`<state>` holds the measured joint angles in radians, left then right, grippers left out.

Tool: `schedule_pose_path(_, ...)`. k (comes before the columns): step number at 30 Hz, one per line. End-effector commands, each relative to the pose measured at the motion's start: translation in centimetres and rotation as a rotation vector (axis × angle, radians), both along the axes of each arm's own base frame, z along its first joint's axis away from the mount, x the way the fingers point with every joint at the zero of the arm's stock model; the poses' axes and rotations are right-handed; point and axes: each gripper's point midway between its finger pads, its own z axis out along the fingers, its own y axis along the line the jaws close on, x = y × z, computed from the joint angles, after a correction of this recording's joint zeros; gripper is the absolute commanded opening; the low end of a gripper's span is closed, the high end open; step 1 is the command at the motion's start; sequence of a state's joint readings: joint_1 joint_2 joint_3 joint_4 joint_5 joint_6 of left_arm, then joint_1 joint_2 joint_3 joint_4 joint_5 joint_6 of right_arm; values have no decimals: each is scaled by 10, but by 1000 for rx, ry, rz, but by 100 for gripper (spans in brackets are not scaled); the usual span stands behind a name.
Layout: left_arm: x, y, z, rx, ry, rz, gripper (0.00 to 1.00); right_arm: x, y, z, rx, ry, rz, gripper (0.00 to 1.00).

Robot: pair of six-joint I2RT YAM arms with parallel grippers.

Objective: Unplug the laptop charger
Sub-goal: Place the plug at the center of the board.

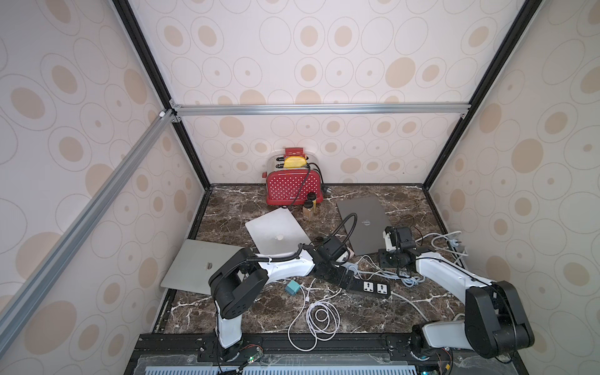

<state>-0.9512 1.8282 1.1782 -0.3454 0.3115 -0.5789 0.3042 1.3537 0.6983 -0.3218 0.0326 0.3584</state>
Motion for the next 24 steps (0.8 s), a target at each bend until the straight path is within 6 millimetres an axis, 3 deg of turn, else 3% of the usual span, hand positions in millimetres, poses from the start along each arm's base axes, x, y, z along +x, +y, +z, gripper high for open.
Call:
schedule_pose_path(1,2,0,16,-18,-45,-5,99,-10,-2,-11,-4,43,-6,20)
schedule_pose_path(7,4,0,29,-34,-73,-13,99,-16,-4,-8,1,38,-9,30)
schedule_pose_path(17,9,10,56,-65,-156,18,99,-13,-12,17,-33,-28,-19,49)
schedule_pose_path(24,17,27,80,-44,-255,43,99,-5,-18,53,-63,-120,-20,59)
